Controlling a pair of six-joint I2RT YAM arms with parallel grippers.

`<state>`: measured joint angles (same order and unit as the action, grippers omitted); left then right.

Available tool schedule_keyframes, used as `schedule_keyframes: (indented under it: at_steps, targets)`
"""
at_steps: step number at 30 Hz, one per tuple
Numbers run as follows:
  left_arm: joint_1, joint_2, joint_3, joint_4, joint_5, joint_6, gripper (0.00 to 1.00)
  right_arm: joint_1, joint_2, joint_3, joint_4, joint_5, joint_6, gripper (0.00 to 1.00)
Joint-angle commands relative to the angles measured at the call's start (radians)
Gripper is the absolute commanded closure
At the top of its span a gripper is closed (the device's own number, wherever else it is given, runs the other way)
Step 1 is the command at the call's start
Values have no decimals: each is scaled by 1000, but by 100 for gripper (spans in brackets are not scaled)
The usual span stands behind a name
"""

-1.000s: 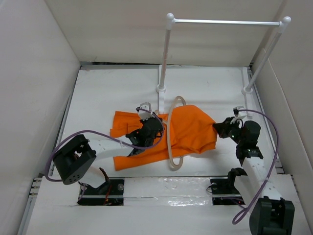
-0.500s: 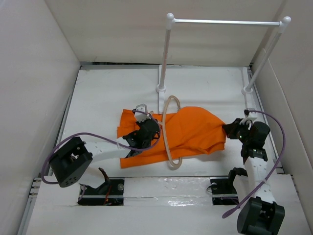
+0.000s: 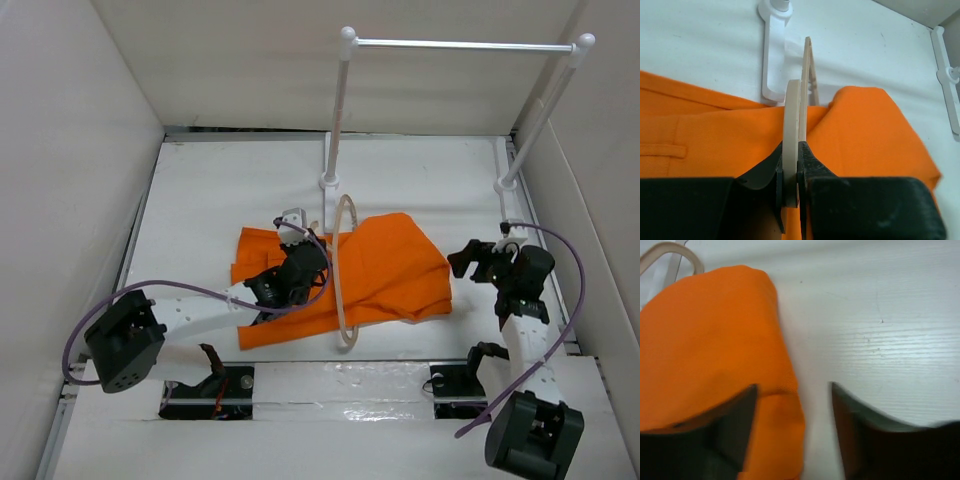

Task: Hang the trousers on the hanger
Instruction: Place the trousers on the hanger, then place the hanger at the clothesline.

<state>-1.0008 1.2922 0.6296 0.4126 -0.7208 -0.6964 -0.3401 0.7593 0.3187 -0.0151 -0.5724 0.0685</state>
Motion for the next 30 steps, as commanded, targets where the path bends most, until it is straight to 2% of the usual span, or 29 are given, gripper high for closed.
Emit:
schedule_keyframes:
  at_steps: [1, 2, 3, 6, 7, 8, 9, 10, 11, 13, 14, 15, 16, 17, 18, 20, 21, 27, 30]
  targets:
    - [-24, -82, 91, -49, -86, 93, 100, 13, -28, 117, 25, 19, -58, 5]
    - [-33, -90, 108, -52, -83, 115, 100, 32, -35, 147, 3, 54, -58, 0]
    - [-42, -96, 146, -66, -78, 121, 100, 86, -52, 213, -59, 75, -90, 0]
    - [-59, -102, 196, -83, -97, 171, 100, 195, -67, 311, -95, 124, -88, 0]
    - [-73, -102, 225, -83, -95, 184, 100, 282, -74, 322, -83, 123, -72, 0]
    - [-73, -100, 242, -87, -89, 195, 100, 332, -75, 324, -59, 112, -47, 22]
    - [-73, -96, 255, -89, -74, 210, 100, 383, -75, 321, -31, 118, -15, 53]
    - [-73, -93, 281, -92, -71, 218, 100, 435, -74, 310, 4, 135, 51, 91]
    - [-73, -93, 295, -93, -66, 225, 100, 546, -68, 303, 42, 178, 80, 100]
    - [-73, -88, 335, -100, -55, 247, 100, 669, -55, 280, 101, 248, 150, 100]
    - [-73, -85, 347, -103, -54, 251, 100, 794, -45, 269, 125, 341, 177, 100]
    - [-73, -83, 357, -104, -46, 255, 100, 855, -38, 257, 156, 388, 203, 100]
    - [-73, -85, 372, -104, -40, 258, 100, 912, -29, 246, 208, 429, 256, 96]
    - [-73, -83, 380, -98, -34, 267, 100, 965, -17, 235, 236, 503, 276, 70]
    - [-73, -82, 387, -97, -28, 273, 100, 1059, 21, 234, 263, 537, 296, 59]
    - [-73, -74, 418, -110, -25, 279, 100, 1134, 69, 244, 322, 621, 342, 37]
    - [-73, -73, 427, -118, -14, 281, 100, 1189, 118, 249, 336, 643, 356, 32]
    - [-73, -57, 490, -150, 38, 290, 100, 1244, 261, 253, 484, 657, 459, 31]
    - [-73, -54, 512, -155, 84, 287, 100, 1244, 311, 243, 555, 649, 502, 34]
